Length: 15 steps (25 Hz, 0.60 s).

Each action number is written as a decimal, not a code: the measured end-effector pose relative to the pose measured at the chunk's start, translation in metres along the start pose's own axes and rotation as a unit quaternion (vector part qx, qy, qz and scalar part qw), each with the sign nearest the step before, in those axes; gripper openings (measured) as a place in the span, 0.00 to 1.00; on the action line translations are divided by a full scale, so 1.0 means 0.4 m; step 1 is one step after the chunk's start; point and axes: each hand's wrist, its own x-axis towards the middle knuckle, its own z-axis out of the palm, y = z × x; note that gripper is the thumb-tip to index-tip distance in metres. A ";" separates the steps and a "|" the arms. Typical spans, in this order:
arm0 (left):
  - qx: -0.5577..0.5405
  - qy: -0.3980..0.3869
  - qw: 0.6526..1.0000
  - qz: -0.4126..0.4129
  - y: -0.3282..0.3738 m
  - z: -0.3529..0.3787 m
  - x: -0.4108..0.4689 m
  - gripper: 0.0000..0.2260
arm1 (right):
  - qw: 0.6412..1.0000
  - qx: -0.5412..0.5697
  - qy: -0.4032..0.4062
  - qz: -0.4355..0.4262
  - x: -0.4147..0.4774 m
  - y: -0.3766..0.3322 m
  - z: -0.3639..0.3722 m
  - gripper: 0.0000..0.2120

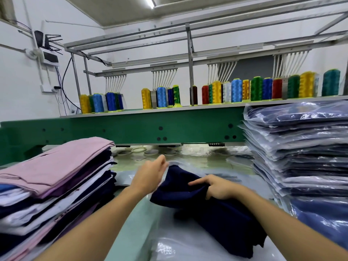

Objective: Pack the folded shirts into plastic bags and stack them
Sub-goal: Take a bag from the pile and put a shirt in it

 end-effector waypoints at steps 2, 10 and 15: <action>0.049 -0.050 0.995 0.075 0.013 -0.003 -0.013 0.10 | 1.000 -0.001 0.009 0.026 0.024 -0.003 0.003 0.36; 0.169 -0.119 0.978 -0.008 0.022 0.045 -0.051 0.13 | 0.994 -0.105 0.017 0.027 -0.009 -0.034 0.024 0.23; 0.155 -0.085 0.982 -0.062 0.042 0.094 -0.058 0.14 | 0.965 -0.230 -0.045 0.117 -0.090 -0.022 0.066 0.23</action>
